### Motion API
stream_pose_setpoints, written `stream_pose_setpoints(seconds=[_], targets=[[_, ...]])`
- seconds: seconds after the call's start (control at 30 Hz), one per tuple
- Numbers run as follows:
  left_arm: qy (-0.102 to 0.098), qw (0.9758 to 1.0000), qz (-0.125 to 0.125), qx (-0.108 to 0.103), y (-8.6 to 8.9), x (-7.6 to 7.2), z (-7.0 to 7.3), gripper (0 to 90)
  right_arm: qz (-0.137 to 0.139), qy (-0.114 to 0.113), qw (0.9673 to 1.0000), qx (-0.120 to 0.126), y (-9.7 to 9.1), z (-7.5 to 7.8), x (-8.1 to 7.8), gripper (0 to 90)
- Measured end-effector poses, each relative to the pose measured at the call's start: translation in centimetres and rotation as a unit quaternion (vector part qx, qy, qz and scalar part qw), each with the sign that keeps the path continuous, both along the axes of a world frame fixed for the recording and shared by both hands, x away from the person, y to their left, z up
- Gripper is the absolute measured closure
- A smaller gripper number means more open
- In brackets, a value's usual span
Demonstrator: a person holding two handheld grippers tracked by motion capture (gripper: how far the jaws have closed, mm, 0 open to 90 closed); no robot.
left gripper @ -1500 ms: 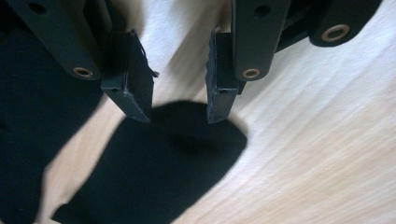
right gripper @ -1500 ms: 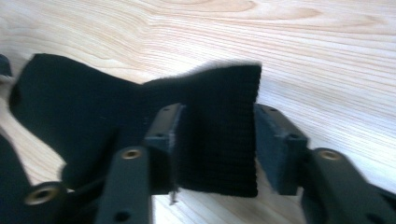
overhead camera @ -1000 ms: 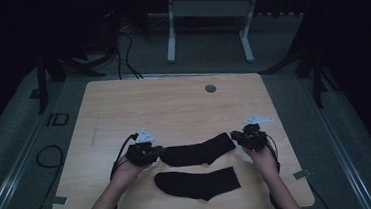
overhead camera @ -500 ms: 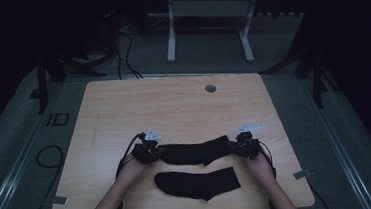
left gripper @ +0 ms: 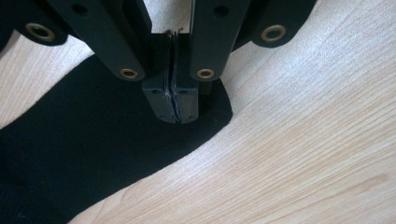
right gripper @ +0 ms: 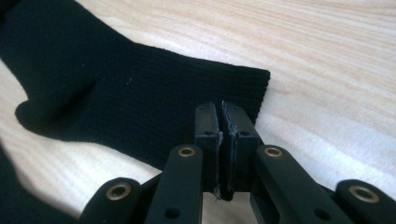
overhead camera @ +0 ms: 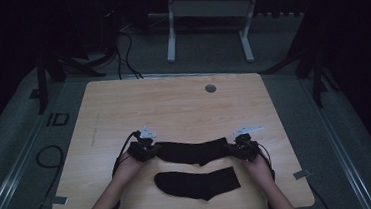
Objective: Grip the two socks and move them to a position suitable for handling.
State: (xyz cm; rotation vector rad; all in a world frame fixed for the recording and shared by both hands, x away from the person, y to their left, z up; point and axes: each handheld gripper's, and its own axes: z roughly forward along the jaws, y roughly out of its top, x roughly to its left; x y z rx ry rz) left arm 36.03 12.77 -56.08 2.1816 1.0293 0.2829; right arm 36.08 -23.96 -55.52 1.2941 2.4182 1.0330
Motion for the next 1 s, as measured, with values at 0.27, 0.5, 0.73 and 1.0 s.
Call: stream_pose_setpoints(seconds=[0.27, 0.5, 0.73, 1.0], targets=[[0.003, 1.0000, 0.001, -0.009, 0.1, 0.1, -0.1, 87.8, -0.004, -0.004, 1.0000, -0.006, 0.1, 0.0, 0.7, 84.5], [0.001, 0.9998, -0.012, -0.017, 0.0, -0.1, 0.2, 80.4, -0.003, 0.000, 1.0000, -0.009, 0.5, 0.4, 0.9, 79.2], [-0.023, 0.9986, -0.031, -0.037, 0.0, -1.7, 2.1, 61.6, 0.013, -0.009, 0.9998, 0.014, 0.6, 2.2, 0.1, 66.8], [-0.019, 0.9975, -0.043, -0.054, 0.7, -4.9, 3.0, 47.7, 0.036, -0.007, 0.9990, 0.025, 0.2, 3.0, -2.2, 54.2]])
